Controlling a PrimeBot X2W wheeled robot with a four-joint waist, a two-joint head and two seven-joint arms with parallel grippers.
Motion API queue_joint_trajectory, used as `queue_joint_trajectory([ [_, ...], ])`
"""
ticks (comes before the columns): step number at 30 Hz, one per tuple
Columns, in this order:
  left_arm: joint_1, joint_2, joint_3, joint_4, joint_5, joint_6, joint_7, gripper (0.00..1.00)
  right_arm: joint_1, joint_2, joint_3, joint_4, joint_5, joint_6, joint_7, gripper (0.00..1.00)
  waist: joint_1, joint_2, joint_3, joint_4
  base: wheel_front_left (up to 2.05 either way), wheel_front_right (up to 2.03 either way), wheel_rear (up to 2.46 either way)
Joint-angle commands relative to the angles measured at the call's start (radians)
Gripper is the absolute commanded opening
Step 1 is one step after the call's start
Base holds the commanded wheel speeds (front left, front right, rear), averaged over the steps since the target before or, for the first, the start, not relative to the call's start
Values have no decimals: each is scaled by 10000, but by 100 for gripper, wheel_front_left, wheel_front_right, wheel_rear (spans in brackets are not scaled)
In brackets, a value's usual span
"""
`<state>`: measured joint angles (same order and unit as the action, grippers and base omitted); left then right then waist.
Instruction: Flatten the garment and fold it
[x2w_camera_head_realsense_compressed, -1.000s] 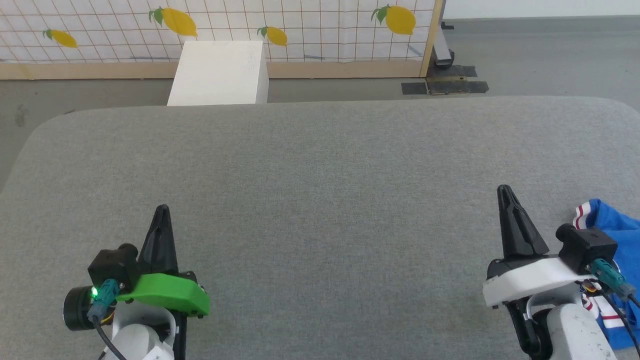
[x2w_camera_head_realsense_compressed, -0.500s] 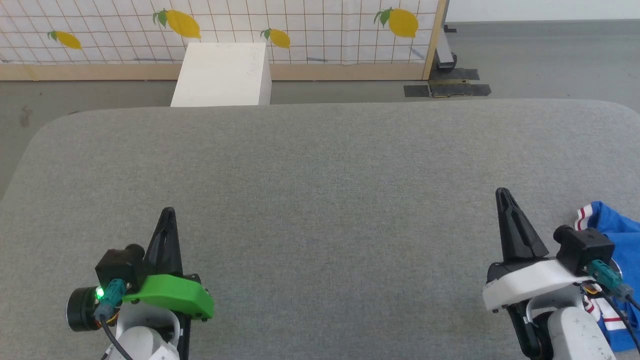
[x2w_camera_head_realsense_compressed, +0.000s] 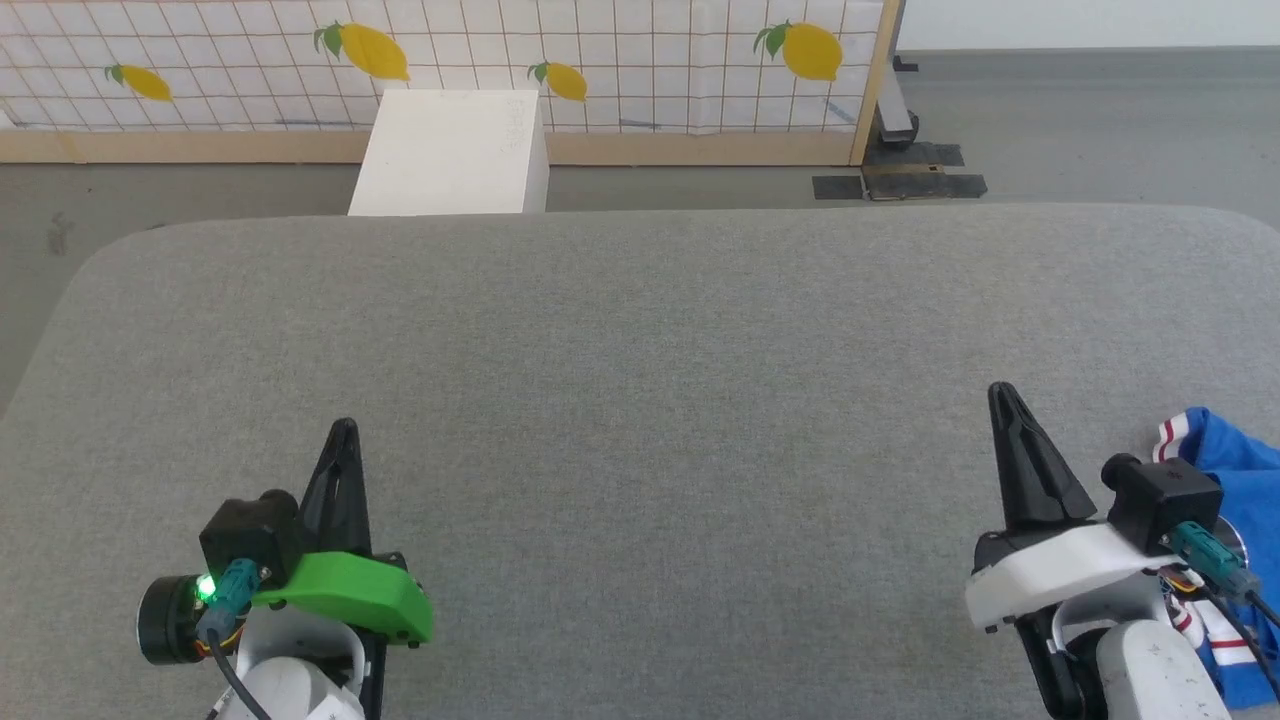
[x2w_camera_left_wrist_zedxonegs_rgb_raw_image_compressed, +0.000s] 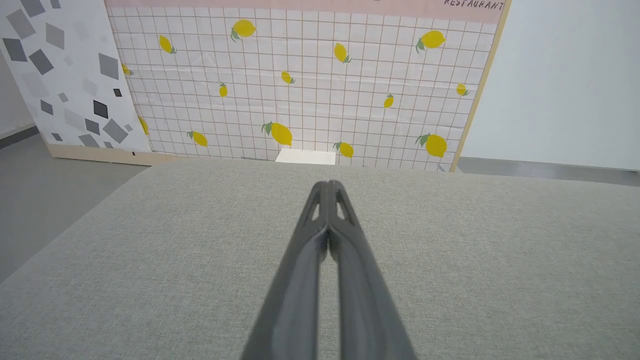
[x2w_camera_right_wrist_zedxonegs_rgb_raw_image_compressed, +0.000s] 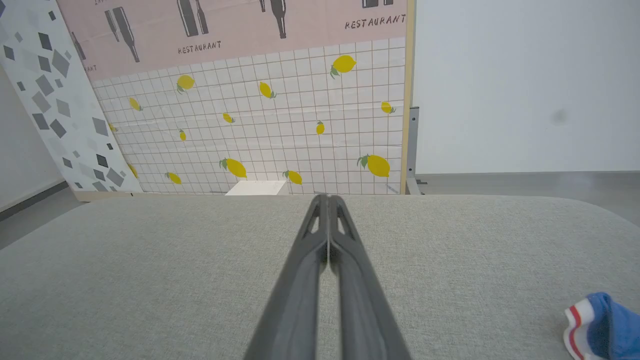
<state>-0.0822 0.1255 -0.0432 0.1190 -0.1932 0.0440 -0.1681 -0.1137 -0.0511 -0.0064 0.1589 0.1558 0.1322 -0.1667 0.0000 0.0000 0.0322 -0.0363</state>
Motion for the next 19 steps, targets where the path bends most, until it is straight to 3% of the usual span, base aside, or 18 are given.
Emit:
queue_joint_trajectory([
  [1, 133, -60, 44, -65, 185, -53, 71, 0, 193, 3, 9, -103, -147, -6, 65, 0, 0, 0, -6, 7, 0, 0, 0],
  [19, 290, -218, 133, -322, 583, -141, 438, 0, 408, 4, 22, -442, -469, -8, 430, 0, 0, 0, -78, 88, 0, 0, 0],
])
